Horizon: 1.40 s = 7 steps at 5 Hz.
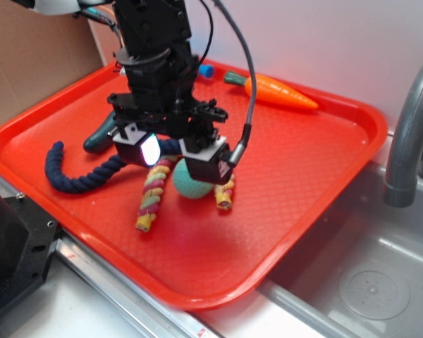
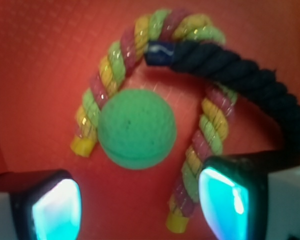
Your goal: Grab the green ball.
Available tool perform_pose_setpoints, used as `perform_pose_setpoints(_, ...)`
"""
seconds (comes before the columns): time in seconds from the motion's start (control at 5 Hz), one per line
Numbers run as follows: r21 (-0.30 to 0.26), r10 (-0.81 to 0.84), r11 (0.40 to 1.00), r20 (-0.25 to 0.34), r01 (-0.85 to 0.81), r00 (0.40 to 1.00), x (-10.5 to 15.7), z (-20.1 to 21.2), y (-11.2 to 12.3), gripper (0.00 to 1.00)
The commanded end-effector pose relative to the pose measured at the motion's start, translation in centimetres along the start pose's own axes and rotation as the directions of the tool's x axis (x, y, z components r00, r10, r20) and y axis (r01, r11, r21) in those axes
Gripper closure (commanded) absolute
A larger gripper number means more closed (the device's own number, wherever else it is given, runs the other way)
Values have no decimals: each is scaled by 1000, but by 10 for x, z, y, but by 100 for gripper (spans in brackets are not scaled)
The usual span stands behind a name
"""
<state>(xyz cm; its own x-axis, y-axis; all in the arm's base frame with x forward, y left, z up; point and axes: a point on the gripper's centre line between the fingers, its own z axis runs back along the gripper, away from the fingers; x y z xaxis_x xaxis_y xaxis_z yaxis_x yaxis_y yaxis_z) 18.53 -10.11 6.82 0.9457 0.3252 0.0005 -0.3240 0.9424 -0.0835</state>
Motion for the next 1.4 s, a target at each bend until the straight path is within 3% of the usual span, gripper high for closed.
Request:
perform_pose_setpoints(0.0,10,-26,1000,41,26,999,9,-9,-18,0)
perform_pose_setpoints(0.2,64,-11,998,39,8,999,14,-22,-24,0)
perform_pose_setpoints(0.4,74,1,997,42,-4,999,18,-28,-26,100)
perform_pose_setpoints(0.6,82,2,997,55,-7,998,23,-31,-25,100)
perform_pose_setpoints(0.8,26,0,1000,52,-2,999,25,-10,-17,100)
perform_pose_setpoints(1.2,-90,29,996,112,-19,993,6,79,22,100)
